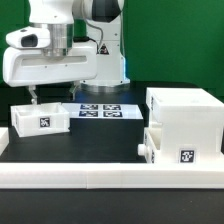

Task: Assemble drawer

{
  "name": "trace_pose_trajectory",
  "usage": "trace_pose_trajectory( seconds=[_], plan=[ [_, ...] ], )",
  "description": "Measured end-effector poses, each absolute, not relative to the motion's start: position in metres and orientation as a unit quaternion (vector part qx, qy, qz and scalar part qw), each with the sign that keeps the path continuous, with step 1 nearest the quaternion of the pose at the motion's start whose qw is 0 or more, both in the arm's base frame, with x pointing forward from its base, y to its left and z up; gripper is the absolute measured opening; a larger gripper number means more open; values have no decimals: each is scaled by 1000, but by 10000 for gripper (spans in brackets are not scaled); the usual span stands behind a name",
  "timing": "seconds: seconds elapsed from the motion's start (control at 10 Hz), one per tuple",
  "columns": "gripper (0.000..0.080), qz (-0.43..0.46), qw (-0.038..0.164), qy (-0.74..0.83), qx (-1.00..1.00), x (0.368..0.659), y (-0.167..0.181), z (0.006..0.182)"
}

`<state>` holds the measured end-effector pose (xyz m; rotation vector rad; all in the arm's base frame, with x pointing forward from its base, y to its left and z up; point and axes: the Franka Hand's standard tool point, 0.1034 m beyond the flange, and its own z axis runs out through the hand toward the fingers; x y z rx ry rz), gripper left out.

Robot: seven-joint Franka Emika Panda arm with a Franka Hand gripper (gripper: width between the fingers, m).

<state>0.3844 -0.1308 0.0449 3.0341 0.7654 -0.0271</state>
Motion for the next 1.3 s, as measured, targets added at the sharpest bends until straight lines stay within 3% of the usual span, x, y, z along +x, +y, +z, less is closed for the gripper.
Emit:
trace_pose_trajectory(
  seconds=[0.6, 1.0, 1.1, 1.2, 1.3],
  plan=[
    [648, -18, 1, 248, 969, 373, -135, 12],
    [648, -16, 3, 249, 968, 383, -132, 6],
    [537, -16, 3, 250, 968, 382, -132, 5],
    [537, -17, 2, 250, 968, 382, -131, 5],
    [401, -17, 2, 250, 968, 382, -131, 5]
  ],
)
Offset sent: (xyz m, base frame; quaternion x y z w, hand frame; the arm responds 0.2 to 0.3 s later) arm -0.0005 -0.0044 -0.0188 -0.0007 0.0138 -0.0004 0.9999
